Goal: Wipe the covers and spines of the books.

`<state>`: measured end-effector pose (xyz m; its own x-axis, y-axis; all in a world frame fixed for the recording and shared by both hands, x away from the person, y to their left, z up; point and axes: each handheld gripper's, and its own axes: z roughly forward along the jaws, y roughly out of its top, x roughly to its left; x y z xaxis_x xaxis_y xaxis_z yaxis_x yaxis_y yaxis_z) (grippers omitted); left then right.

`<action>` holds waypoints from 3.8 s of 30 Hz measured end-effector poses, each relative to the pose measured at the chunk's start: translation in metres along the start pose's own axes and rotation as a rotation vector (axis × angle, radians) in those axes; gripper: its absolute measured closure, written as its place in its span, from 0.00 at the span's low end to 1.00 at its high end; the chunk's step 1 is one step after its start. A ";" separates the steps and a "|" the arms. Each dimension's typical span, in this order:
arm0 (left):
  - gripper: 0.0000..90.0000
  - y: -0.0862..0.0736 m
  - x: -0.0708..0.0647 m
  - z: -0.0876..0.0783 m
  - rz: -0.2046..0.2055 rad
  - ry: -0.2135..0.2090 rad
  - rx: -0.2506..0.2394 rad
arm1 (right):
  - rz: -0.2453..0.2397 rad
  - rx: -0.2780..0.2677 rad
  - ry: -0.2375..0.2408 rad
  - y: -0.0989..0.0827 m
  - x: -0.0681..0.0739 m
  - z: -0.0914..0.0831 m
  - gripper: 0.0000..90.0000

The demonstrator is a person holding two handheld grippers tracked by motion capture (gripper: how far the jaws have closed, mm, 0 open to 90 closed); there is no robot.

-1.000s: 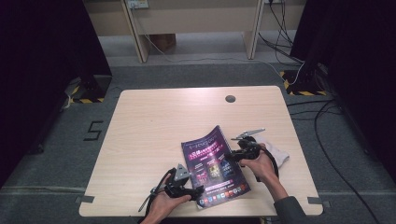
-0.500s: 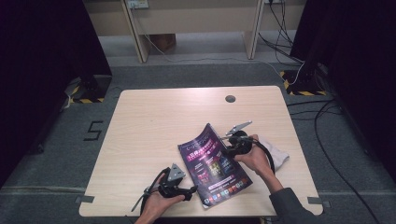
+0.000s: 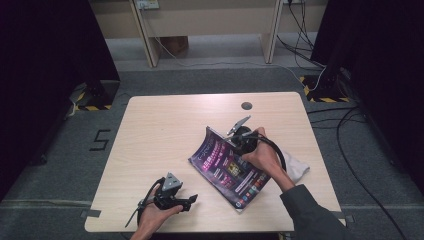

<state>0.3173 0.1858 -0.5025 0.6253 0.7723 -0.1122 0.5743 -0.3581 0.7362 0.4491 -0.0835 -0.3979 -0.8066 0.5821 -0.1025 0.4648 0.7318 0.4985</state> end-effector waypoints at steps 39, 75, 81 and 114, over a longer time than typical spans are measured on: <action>0.28 -0.002 0.000 0.004 0.015 -0.007 0.039 | -0.204 0.090 -0.168 0.067 0.024 -0.026 0.94; 0.28 -0.004 0.011 -0.002 -0.009 0.025 0.031 | -0.062 0.044 0.218 0.004 0.061 0.046 0.85; 0.28 -0.004 0.012 -0.002 -0.010 0.027 0.032 | -0.038 0.033 0.250 -0.004 0.067 0.058 0.77; 0.28 -0.003 0.004 0.003 0.023 0.022 0.040 | 0.160 -0.169 0.088 -0.051 0.018 0.044 0.47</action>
<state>0.3195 0.1888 -0.5071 0.6266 0.7751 -0.0807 0.5813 -0.3959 0.7108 0.4272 -0.0946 -0.4631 -0.7597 0.6474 0.0610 0.5276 0.5589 0.6397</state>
